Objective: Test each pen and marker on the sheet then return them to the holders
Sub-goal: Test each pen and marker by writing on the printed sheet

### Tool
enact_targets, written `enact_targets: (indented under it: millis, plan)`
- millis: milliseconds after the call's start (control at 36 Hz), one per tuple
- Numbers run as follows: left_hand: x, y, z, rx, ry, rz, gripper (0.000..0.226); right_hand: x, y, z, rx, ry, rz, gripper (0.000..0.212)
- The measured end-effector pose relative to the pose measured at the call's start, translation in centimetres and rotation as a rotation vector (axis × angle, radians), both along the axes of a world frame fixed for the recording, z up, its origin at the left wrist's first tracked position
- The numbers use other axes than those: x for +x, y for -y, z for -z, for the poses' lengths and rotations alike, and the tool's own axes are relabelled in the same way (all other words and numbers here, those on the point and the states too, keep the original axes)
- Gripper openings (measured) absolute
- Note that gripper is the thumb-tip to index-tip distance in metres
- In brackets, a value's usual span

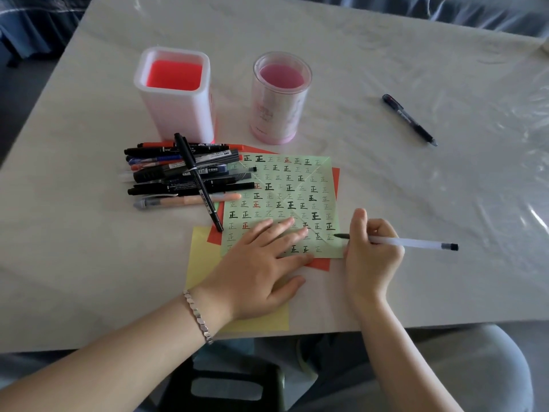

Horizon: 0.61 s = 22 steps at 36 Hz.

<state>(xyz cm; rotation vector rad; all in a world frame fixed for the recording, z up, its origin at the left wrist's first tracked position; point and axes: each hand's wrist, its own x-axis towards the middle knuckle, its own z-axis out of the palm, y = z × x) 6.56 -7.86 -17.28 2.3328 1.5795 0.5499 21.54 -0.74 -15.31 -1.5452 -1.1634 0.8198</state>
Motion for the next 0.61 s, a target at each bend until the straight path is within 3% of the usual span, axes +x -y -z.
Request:
enact_targets:
  millis: [139, 222, 278, 361, 417, 500, 583, 611]
  plan:
    - [-0.1, 0.0, 0.0, 0.025, 0.078, -0.017, 0.041, 0.8, -0.1, -1.1, -0.024, 0.048, -0.242, 0.021]
    - [-0.3, -0.1, -0.6, 0.029, 0.213, -0.144, 0.041, 1.2, -0.1, -2.1, -0.025, 0.167, -0.428, 0.015]
    - [-0.2, -0.2, -2.1, -0.058, 0.411, -0.29, 0.043, 1.3, -0.2, -2.9, 0.008, 0.326, -0.519, 0.012]
    - [-0.2, -1.0, -4.3, -0.328, 0.801, -0.403, 0.039, 0.4, -0.6, -4.2, -0.029, 0.467, -0.571, 0.031]
    - [-0.3, -1.7, -5.5, -0.445, 0.916, -0.404, 0.045, -0.5, -0.7, -4.9, -0.021, 0.528, -0.593, 0.04]
    - [-0.3, -2.6, -6.8, -0.595, 0.951, -0.386, 0.056, -1.7, -0.8, -5.3, 0.027, 0.638, -0.671, 0.046]
    - [-0.5, -2.7, -7.0, -0.505, 0.896, -0.349, 0.012, -2.5, -0.7, -5.3, 0.046, 0.681, -0.736, 0.049]
    - [-0.7, -2.7, -6.8, -0.443, 0.83, -0.378, 0.009, -2.6, -0.6, -5.4, 0.063, 0.659, -0.748, 0.049]
